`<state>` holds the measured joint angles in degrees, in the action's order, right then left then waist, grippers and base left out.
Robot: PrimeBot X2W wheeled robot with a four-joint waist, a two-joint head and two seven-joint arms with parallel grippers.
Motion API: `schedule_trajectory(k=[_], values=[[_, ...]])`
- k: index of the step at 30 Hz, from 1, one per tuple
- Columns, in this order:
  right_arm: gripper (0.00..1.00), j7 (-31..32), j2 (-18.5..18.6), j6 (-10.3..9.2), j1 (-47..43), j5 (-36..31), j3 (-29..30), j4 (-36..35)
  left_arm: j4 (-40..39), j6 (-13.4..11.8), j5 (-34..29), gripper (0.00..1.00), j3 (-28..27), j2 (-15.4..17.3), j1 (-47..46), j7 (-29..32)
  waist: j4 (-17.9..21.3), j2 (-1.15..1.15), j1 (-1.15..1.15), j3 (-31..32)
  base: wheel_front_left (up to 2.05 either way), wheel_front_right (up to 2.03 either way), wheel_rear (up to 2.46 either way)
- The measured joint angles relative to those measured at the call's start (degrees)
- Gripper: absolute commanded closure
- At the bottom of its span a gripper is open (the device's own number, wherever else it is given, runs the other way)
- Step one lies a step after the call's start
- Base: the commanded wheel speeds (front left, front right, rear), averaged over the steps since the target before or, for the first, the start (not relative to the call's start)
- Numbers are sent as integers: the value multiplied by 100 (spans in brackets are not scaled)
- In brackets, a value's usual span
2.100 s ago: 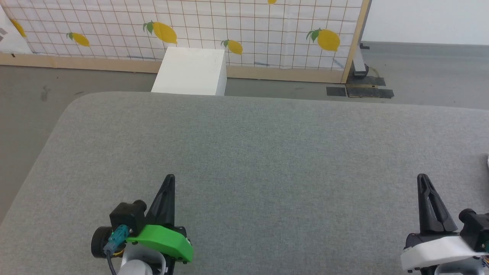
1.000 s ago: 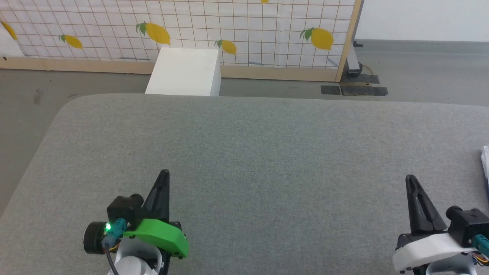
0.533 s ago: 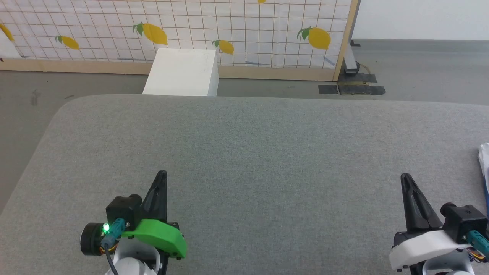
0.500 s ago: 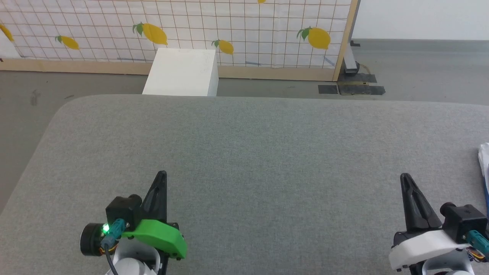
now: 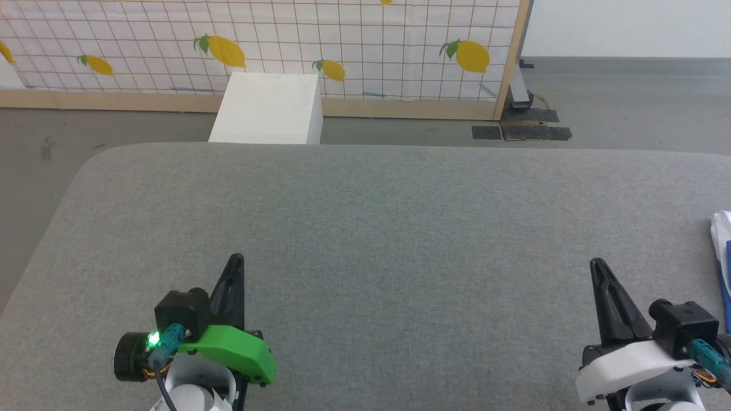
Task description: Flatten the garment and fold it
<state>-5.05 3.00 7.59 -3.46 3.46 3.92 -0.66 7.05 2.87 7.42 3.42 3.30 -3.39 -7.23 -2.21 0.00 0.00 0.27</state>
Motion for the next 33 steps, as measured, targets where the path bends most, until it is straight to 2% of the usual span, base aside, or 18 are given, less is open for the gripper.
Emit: schedule_trajectory(k=[33], values=[[100, 260, 0, 0, 121, -160, -199, 26, -359, -143, -339, 100, -167, -7, 133, 372, 119, 0, 0, -14, 0, 0, 0]])
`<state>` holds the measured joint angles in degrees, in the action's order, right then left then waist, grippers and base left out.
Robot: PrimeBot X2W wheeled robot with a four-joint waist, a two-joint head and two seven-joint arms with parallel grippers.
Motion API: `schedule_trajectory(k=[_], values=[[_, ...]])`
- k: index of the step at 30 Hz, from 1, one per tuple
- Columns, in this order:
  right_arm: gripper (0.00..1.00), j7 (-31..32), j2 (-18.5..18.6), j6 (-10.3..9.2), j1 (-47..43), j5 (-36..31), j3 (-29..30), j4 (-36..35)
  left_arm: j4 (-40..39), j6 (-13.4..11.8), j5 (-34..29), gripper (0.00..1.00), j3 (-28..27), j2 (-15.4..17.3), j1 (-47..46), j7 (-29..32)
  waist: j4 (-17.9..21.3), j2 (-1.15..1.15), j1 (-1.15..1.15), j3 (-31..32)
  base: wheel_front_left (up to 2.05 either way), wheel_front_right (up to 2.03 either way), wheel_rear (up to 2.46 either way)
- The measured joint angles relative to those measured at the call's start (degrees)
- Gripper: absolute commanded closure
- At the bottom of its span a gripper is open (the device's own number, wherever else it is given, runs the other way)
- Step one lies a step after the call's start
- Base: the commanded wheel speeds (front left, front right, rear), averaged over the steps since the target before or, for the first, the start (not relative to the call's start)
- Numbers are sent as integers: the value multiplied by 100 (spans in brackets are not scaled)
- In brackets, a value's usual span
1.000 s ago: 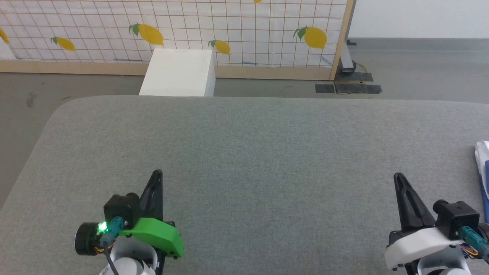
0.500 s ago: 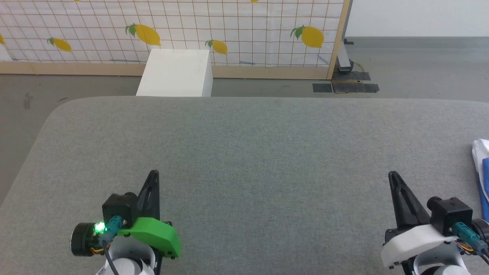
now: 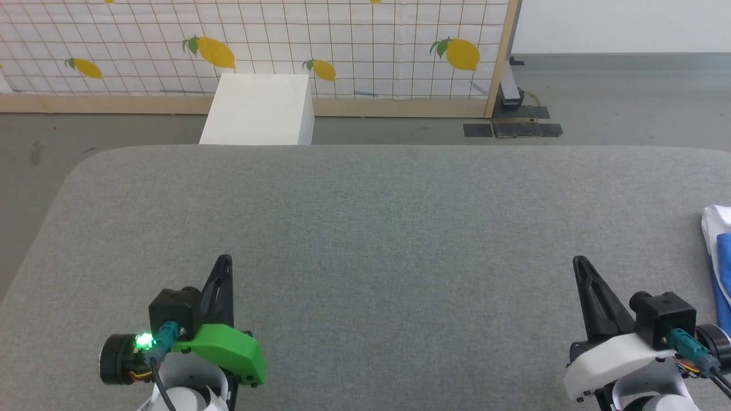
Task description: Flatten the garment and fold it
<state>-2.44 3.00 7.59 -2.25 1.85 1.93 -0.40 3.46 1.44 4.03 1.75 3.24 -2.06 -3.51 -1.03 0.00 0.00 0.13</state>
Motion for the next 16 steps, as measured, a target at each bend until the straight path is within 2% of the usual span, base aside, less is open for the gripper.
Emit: schedule_trajectory(k=[16], values=[[100, 127, -1, 0, 97, -90, -99, 11, -179, -51, -218, 100, -93, -3, 66, 199, 58, 0, 0, -7, 0, 0, 0]])
